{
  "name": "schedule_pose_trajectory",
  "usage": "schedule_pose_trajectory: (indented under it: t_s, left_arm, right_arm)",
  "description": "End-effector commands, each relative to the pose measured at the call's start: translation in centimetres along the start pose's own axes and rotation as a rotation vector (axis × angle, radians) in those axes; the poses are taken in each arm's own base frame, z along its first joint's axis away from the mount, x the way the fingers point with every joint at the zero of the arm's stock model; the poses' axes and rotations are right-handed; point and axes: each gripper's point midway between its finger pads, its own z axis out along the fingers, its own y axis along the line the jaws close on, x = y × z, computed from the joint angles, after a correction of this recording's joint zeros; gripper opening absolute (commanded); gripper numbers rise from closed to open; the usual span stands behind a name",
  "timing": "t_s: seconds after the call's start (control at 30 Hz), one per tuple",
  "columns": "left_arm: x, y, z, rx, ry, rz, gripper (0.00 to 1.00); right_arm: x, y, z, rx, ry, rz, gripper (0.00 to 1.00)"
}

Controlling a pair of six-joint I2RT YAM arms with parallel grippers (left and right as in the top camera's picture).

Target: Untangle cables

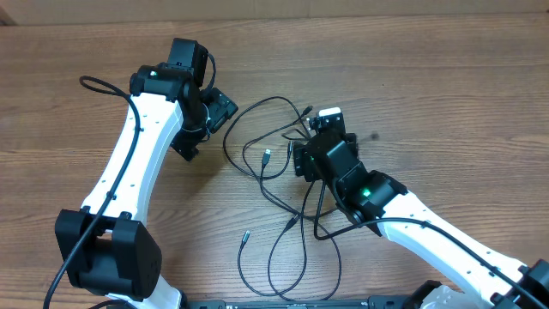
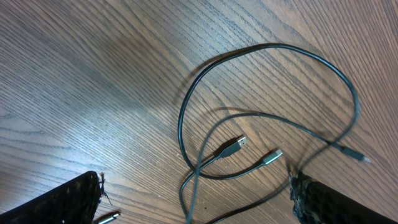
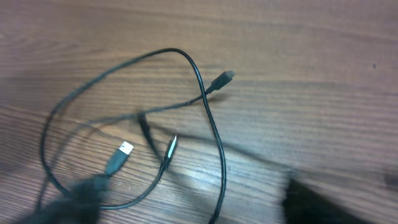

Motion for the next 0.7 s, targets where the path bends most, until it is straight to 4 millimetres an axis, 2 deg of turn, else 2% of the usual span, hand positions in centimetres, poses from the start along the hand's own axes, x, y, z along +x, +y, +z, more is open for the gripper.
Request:
schedule_pose_trajectory:
  t_s: [0.0, 0.1, 0.27, 0.37, 0.47, 0.57, 0.67]
  left_arm:
    - [0.0, -0.3, -0.7, 0.013, -0.019, 0.050, 1.00]
    - [0.0, -0.2, -0.7, 0.010, -0.018, 0.052, 0.99]
    - [0.0, -0.2, -0.7, 0.010, -0.017, 0.052, 1.00]
    - [0.0, -0.2, -0.7, 0.010, -0.017, 0.052, 1.00]
    - [0.0, -0.2, -0.7, 0.010, -0.017, 0.052, 1.00]
    - [0.0, -0.2, -0.7, 0.011, -0.018, 0.051, 0.99]
    - [0.0, -0.2, -0.7, 0.010, -0.017, 0.051, 1.00]
  right_arm:
    - [-0.6, -0.6, -0.2, 0.031, -0.017, 0.035, 1.00]
    - [-0.4, -1.1, -0.3, 0.055, -0.009, 0.029, 1.00]
    - [2.3, -2.3, -0.5, 0.101, 0.100, -0.015, 1.00]
    - [3.0, -3.4, -0.4, 0.131, 0.134, -0.012, 1.00]
    - [3.0, -5.8, 0.4, 0.181, 0.144, 0.033, 1.00]
    - [2.2, -7.3, 1.2, 0.180, 0.131, 0.033, 1.00]
    - [1.3, -7.3, 1.8, 0.094, 0.120, 0.037, 0.95]
